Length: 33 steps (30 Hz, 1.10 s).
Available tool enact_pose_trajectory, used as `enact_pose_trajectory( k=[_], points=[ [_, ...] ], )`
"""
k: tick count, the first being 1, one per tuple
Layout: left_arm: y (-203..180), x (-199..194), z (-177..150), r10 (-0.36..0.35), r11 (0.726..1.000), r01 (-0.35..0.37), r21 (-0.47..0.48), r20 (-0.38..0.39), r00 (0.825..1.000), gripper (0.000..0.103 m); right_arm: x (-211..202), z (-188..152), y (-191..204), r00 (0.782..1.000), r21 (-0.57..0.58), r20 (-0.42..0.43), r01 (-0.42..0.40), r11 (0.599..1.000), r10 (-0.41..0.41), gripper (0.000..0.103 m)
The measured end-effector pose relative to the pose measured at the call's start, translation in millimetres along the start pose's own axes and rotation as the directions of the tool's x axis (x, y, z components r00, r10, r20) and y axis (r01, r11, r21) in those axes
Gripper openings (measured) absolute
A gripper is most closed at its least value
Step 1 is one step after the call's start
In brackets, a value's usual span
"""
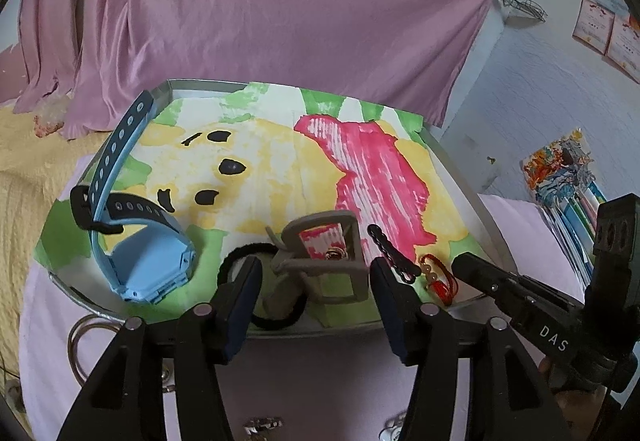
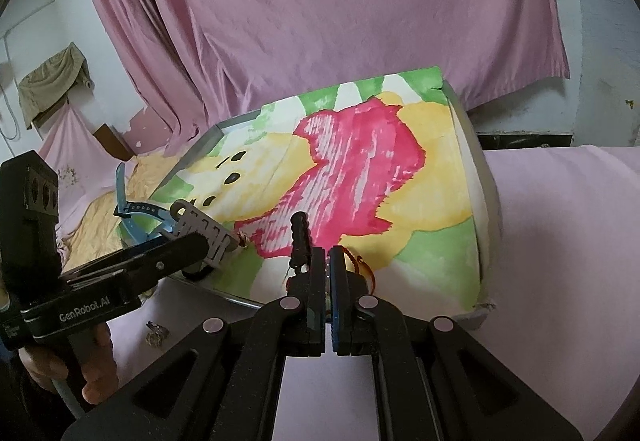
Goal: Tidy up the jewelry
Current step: 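Release the red cord and white holder into the tray, opening both tools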
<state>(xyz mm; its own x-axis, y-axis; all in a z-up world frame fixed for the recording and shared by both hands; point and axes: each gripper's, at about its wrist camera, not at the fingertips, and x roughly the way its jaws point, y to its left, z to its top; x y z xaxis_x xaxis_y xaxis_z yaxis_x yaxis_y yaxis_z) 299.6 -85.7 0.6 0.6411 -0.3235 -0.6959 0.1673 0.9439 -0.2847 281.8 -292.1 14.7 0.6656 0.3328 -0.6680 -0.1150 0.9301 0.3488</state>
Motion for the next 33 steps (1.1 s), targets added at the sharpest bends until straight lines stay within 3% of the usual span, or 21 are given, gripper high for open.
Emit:
enact_pose_trajectory(
  k=[3,7,12,14,18,20,21,29,33],
  points=[
    [-0.6,-4.8,-1.2,-0.009,1.0,0.009,0.0,0.014,1.0,0.055,-2.6,-1.0,-2.8,1.0,0.004,0.012,0.006,1.0,-0.006,0.007],
    [-1.3,-14.4,-3.4,-0.016,1.0,0.016,-0.004,0.049,0.999,0.064,-14.9,-3.1,-4.2,0.998,0.008,0.066,0.02,1.0,-0.021,0.043],
    [-2.7,-34.4,-6.1,-0.013,1.0,0.013,0.001,0.119,0.993,0.071,-36.6,-6.3,-0.9,0.987,-0.006,0.155,0.044,0.999,-0.042,0.047],
    [-4.1,-46.8,-9.1,-0.006,1.0,0.005,0.009,0.165,0.986,0.077,-46.5,-9.1,0.5,0.98,-0.01,0.191,0.053,0.999,-0.05,0.058],
    [-4.8,-68.3,-15.0,0.01,1.0,-0.017,0.025,0.243,0.97,0.085,-70.0,-17.2,9.4,0.959,-0.026,0.279,0.067,0.997,-0.057,0.069],
    [-3.1,-77.9,-18.8,0.017,0.999,-0.025,0.024,0.28,0.96,0.099,-80.6,-21.9,14.4,0.948,-0.033,0.314,0.067,0.997,-0.053,0.09],
    [-1.3,-85.5,-23.0,0.025,0.999,-0.032,0.017,0.316,0.949,0.101,-85.8,-24.7,16.6,0.942,-0.037,0.332,0.063,0.997,-0.047,0.093],
    [12.7,-116.3,-43.0,0.074,0.997,-0.078,-0.007,0.419,0.905,0.103,-110.6,-48.8,41.5,0.9,-0.1,0.43,0.121,0.988,-0.067,0.096],
    [17.1,-135.4,-56.3,0.094,0.994,-0.107,0.0,0.481,0.872,0.103,-121.8,-60.5,53.4,0.878,-0.116,0.476,0.131,0.985,-0.06,0.098]
  ],
)
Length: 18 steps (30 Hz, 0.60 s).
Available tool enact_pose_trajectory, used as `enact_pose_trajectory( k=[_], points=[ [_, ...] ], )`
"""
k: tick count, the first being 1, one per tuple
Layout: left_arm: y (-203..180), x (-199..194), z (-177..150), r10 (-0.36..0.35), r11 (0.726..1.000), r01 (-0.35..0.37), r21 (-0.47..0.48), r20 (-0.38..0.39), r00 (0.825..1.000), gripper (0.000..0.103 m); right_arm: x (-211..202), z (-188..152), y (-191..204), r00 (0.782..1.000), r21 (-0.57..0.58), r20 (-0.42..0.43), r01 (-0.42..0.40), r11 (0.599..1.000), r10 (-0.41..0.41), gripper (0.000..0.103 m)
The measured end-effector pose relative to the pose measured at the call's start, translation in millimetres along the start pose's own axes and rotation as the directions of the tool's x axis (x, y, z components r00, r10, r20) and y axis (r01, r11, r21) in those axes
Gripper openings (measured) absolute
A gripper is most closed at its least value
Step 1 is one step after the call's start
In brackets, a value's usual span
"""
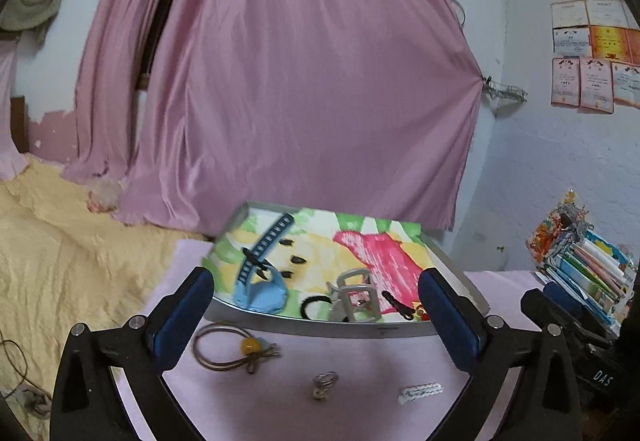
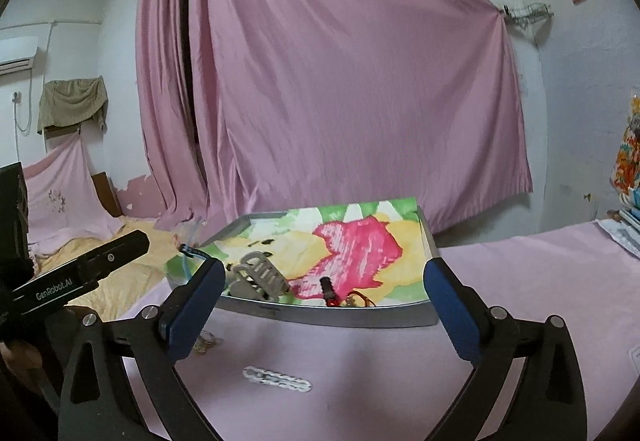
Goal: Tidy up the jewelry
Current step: 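Withdraw both open tools from the tray back over the table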
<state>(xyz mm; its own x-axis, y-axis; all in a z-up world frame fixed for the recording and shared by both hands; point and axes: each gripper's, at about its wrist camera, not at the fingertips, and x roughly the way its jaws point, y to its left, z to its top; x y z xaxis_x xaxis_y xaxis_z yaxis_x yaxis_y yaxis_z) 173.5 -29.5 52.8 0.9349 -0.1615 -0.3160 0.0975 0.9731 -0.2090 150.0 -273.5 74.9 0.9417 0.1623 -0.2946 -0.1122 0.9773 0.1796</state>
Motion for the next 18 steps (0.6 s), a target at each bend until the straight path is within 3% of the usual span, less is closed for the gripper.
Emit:
enact_pose_trajectory(
  k=[11,18],
  points=[
    [26.7,-36.1,-20.9,0.084,0.996,-0.085,0.028,0.027,0.996,0.103,-16.8,-12.5,23.4,1.0,-0.016,0.022,-0.006,1.0,0.007,0.098],
    [45.7,-43.4,-30.0,0.114,0.993,-0.114,0.023,0.009,0.993,0.103,-14.6,-22.4,38.2,0.999,-0.047,-0.03,-0.021,0.999,0.019,0.098]
  ],
)
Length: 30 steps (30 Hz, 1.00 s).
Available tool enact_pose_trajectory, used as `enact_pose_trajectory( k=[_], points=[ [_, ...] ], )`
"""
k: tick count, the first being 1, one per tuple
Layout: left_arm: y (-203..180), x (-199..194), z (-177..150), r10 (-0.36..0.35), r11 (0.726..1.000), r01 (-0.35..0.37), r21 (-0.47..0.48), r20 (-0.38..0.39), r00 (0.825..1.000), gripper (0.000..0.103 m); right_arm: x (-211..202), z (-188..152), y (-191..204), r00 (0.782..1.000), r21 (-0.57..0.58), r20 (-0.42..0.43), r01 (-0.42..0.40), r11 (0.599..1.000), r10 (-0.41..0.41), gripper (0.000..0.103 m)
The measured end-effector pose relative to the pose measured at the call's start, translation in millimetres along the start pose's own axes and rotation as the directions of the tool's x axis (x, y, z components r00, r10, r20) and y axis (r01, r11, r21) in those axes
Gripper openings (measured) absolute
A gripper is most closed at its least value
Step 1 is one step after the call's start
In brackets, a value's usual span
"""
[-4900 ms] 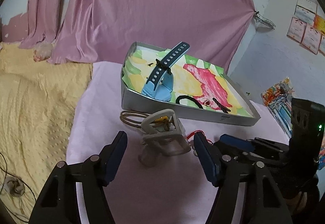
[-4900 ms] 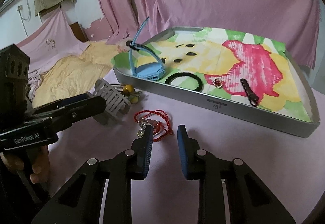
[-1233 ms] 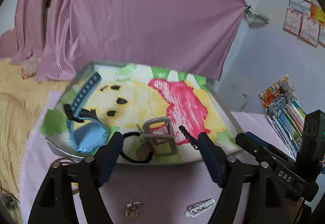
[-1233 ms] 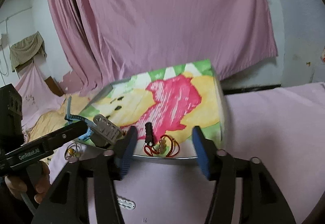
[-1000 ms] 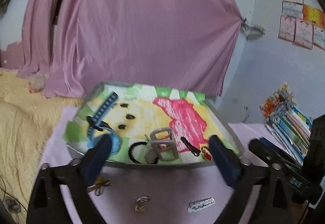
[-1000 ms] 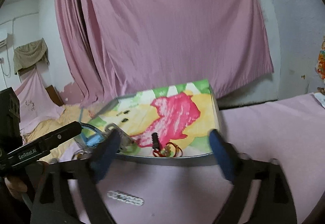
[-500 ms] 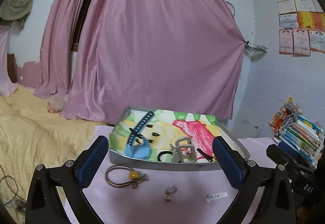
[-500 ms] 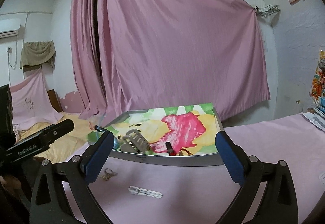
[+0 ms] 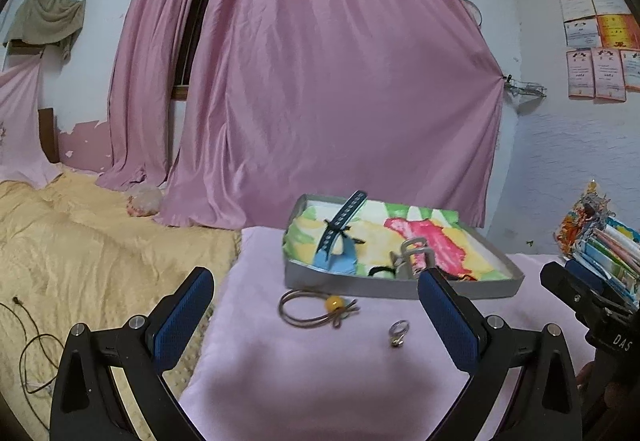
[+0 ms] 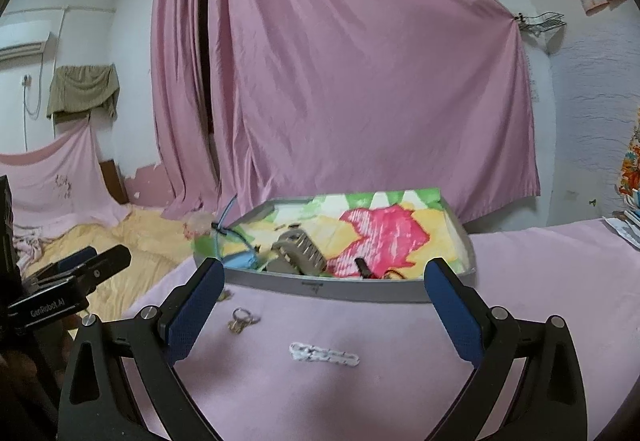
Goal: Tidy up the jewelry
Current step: 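Withdraw both open tools from the tray back over the table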
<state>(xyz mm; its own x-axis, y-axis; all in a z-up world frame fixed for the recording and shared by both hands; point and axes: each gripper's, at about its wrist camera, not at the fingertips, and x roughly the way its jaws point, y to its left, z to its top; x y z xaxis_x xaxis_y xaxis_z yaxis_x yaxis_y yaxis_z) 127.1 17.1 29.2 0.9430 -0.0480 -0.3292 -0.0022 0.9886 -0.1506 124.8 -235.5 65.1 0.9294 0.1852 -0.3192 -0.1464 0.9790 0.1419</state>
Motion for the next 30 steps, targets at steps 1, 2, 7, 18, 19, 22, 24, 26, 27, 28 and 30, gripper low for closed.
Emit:
enact_pose_trajectory(
  k=[1,2,7,18,19,22,24,26,27,28,30],
  points=[
    [1.7,1.0,-0.8,0.001,1.0,-0.001,0.002,-0.008,1.0,0.103,1.5,-1.0,1.7,1.0,-0.007,-0.013,0.0,1.0,0.0,0.098],
    [4.5,3.1,-1.5,0.002,1.0,-0.002,0.003,-0.021,1.0,0.103,2.5,-1.7,3.3,1.0,-0.011,-0.023,-0.004,1.0,0.004,0.098],
    [15.1,17.0,-2.7,-0.018,1.0,0.018,-0.004,-0.102,0.995,0.103,14.7,-6.5,10.7,0.994,-0.031,-0.105,-0.015,0.999,0.011,0.098],
    [22.9,51.4,-6.2,-0.051,0.999,0.051,-0.006,-0.282,0.958,0.103,45.9,-22.5,5.7,0.945,0.032,-0.326,-0.018,0.999,0.027,0.098],
    [23.0,53.9,-6.3,-0.055,0.998,0.055,-0.007,-0.293,0.954,0.103,48.8,-24.9,4.2,0.936,0.043,-0.35,-0.022,0.999,0.035,0.098],
    [20.7,65.4,-6.1,-0.063,0.998,0.068,0.002,-0.347,0.936,0.103,54.4,-29.8,4.2,0.919,0.055,-0.391,-0.029,0.998,0.048,0.098],
    [18.6,71.7,-6.0,-0.07,0.997,0.077,0.004,-0.367,0.928,0.103,58.4,-32.0,5.7,0.909,0.051,-0.414,-0.032,0.998,0.05,0.098],
    [15.7,78.9,-6.5,-0.067,0.997,0.08,0.016,-0.394,0.917,0.103,62.4,-33.6,6.4,0.898,0.058,-0.436,-0.042,0.997,0.063,0.098],
    [15.6,81.8,-6.2,-0.063,0.997,0.078,0.021,-0.402,0.913,0.103,64.1,-34.4,6.1,0.893,0.067,-0.445,-0.046,0.997,0.071,0.098],
    [14.0,85.4,-6.3,-0.061,0.996,0.08,0.027,-0.413,0.909,0.103,65.3,-35.0,6.0,0.888,0.073,-0.453,-0.049,0.996,0.077,0.097],
    [13.5,90.7,-5.2,-0.065,0.996,0.086,0.03,-0.429,0.901,0.102,67.9,-35.1,6.4,0.88,0.072,-0.468,-0.052,0.996,0.079,0.09]
  ],
)
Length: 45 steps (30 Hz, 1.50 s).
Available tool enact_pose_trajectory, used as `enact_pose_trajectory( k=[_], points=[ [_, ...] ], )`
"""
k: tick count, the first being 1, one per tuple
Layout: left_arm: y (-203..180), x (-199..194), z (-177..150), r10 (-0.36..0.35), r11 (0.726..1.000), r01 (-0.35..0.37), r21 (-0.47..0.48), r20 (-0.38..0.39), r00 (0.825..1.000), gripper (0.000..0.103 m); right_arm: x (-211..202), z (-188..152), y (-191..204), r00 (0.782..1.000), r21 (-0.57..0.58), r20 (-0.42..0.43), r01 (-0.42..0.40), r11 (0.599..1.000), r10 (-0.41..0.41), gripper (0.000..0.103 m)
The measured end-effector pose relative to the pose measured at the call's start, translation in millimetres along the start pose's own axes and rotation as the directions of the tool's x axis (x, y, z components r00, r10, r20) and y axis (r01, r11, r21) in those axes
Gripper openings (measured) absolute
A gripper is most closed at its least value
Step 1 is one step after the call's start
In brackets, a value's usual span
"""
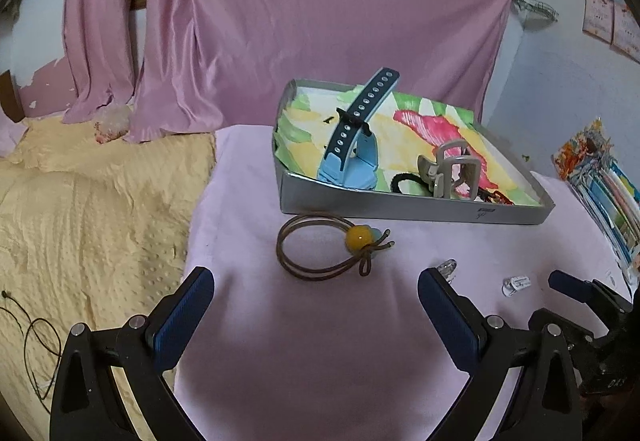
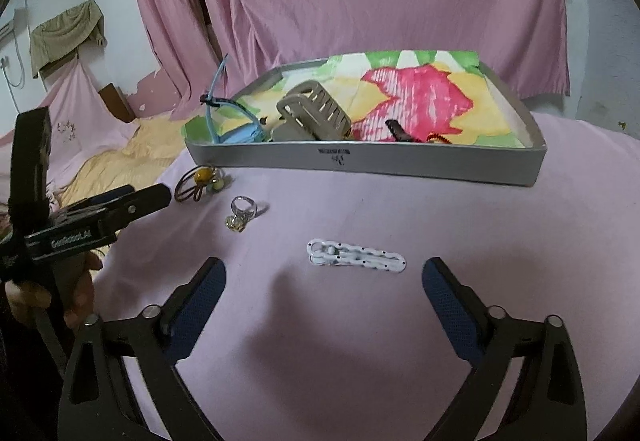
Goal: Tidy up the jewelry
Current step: 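Withdraw both open tools from the tray back over the table, then grasp the white chain bracelet with the right tool while the left grasps the brown bead cord, then carry the bracelet and bead cord into the tray with both tools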
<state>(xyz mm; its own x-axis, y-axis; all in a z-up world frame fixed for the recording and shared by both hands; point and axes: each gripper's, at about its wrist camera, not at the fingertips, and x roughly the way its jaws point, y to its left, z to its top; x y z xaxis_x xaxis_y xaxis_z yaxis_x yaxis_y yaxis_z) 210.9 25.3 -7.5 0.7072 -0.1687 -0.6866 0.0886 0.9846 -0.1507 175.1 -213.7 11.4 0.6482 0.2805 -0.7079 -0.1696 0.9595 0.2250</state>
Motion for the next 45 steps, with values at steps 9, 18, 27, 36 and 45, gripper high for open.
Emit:
enact_pose_trajectory(
  k=[9,18,27,36,45],
  points=[
    [-1.5,27.4,8.7,-0.019,1.0,0.019,-0.007,-0.112,0.994,0.079,12.9,2.1,-4.6,0.997,0.023,-0.067,-0.035,0.999,0.037,0.058],
    [-7.5,37.6,17.7,-0.032,0.999,0.034,0.016,-0.115,0.993,0.071,29.2,22.5,1.2,0.991,-0.044,-0.124,-0.048,0.998,0.043,0.058],
    [-16.4,39.4,19.1,-0.031,0.998,0.038,0.059,-0.119,0.992,0.054,33.9,27.4,10.9,0.991,-0.085,-0.125,-0.054,0.995,0.044,0.046],
    [-22.4,36.4,15.4,-0.029,0.996,0.04,0.084,-0.124,0.992,0.021,32.6,27.0,11.7,0.992,-0.104,-0.122,-0.046,0.994,0.033,0.03],
    [-34.1,28.6,5.2,-0.05,0.992,0.064,0.106,-0.128,0.991,0.02,33.2,24.6,8.3,0.992,-0.095,-0.119,-0.061,0.994,0.05,0.015]
  ],
)
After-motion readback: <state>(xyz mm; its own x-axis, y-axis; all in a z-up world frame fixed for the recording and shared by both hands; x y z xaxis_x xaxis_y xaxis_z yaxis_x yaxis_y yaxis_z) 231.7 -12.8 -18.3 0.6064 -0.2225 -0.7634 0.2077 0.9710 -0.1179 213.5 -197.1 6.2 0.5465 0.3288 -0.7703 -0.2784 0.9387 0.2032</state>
